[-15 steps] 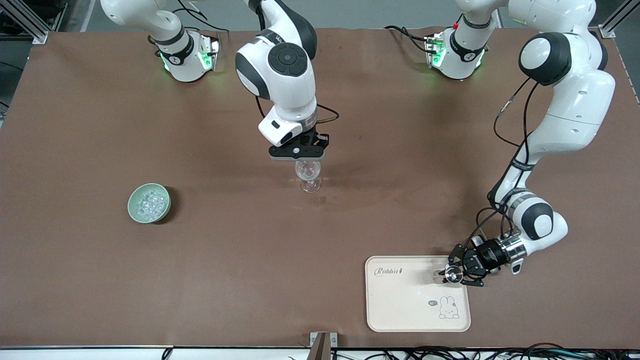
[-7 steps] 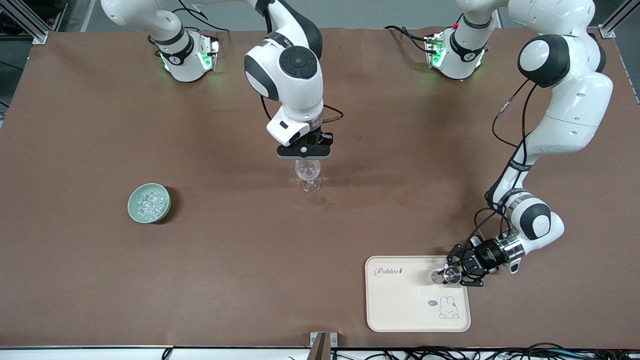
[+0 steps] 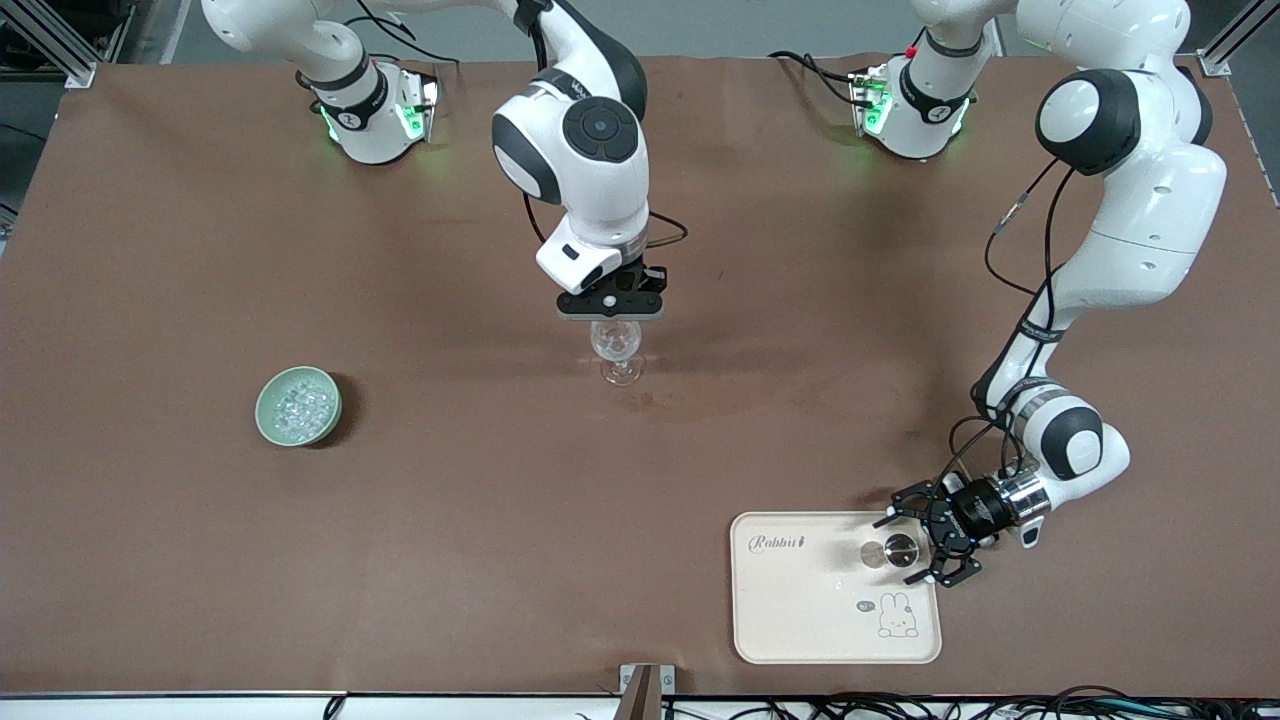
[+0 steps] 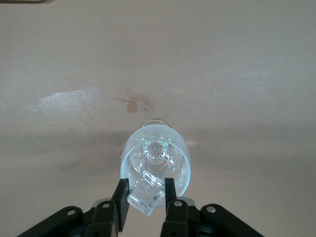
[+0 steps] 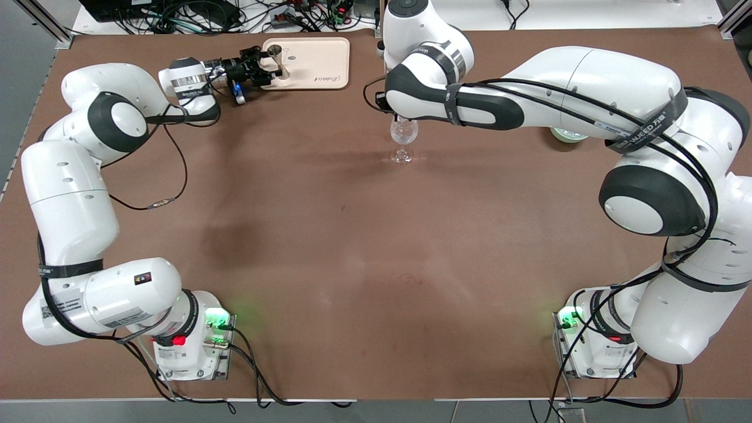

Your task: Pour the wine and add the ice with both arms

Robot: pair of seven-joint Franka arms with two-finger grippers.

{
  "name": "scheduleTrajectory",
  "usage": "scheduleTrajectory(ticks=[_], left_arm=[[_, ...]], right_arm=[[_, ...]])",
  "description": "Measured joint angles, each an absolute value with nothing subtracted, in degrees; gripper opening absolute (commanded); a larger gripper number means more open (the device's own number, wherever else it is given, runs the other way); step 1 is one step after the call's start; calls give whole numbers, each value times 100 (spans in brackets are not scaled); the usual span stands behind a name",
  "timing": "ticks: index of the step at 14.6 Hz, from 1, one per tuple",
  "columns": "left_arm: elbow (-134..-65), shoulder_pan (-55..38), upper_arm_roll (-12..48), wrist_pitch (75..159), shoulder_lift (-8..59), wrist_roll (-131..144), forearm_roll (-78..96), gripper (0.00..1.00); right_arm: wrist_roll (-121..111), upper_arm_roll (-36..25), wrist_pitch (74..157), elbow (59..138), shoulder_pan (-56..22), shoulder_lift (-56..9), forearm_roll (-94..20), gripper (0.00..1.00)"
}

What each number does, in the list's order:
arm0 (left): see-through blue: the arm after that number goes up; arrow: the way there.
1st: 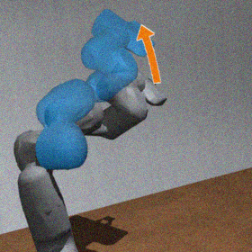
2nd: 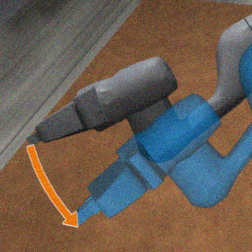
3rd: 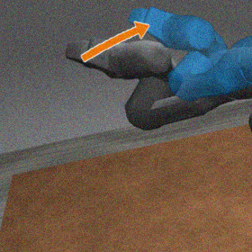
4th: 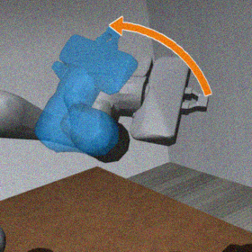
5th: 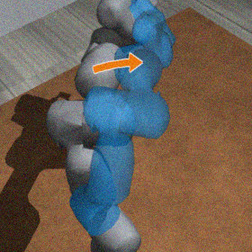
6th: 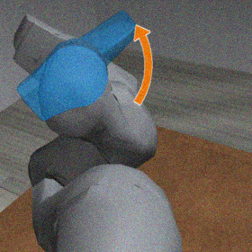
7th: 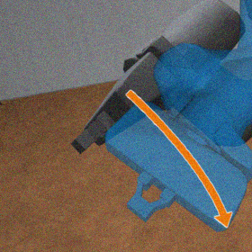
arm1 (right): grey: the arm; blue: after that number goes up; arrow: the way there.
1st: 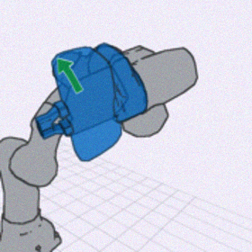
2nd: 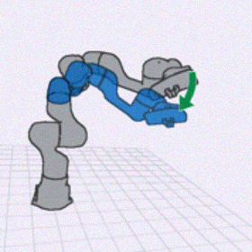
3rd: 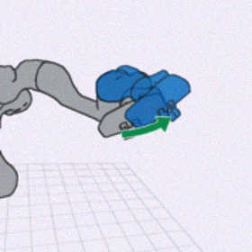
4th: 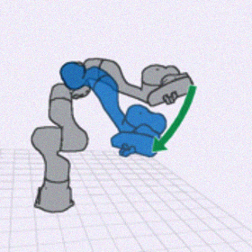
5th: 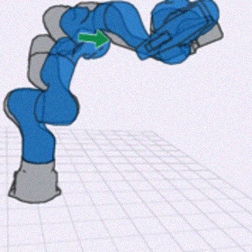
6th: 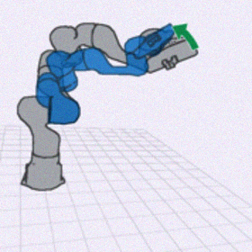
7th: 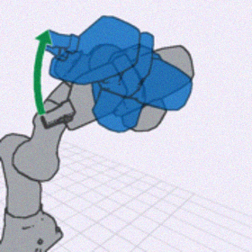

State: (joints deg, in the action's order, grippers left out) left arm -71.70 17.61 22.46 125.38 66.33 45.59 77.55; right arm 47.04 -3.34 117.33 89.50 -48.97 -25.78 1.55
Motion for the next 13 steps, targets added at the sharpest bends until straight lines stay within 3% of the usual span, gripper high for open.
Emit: scheduleTrajectory(ticks=[7,8,9,10,13], left_arm=[[-7085,2353,2148,11293,5824,4925,4906,100],[-7075,2386,2152,11212,5686,4925,4548,100],[-7064,2388,2160,11190,5534,4927,4177,100],[-7059,2373,2174,11186,5373,4930,3814,100],[-7057,2270,2218,11182,4878,4939,2677,100]], right_arm=[[4704,-344,11724,8949,-4896,-2580,156,67],[4704,-354,11722,8948,-4893,-2580,158,74],[4704,-373,11722,8945,-4883,-2579,159,91],[4698,-400,11722,8934,-4858,-2579,161,100],[4496,-463,11591,8811,-4498,-2449,189,100]])
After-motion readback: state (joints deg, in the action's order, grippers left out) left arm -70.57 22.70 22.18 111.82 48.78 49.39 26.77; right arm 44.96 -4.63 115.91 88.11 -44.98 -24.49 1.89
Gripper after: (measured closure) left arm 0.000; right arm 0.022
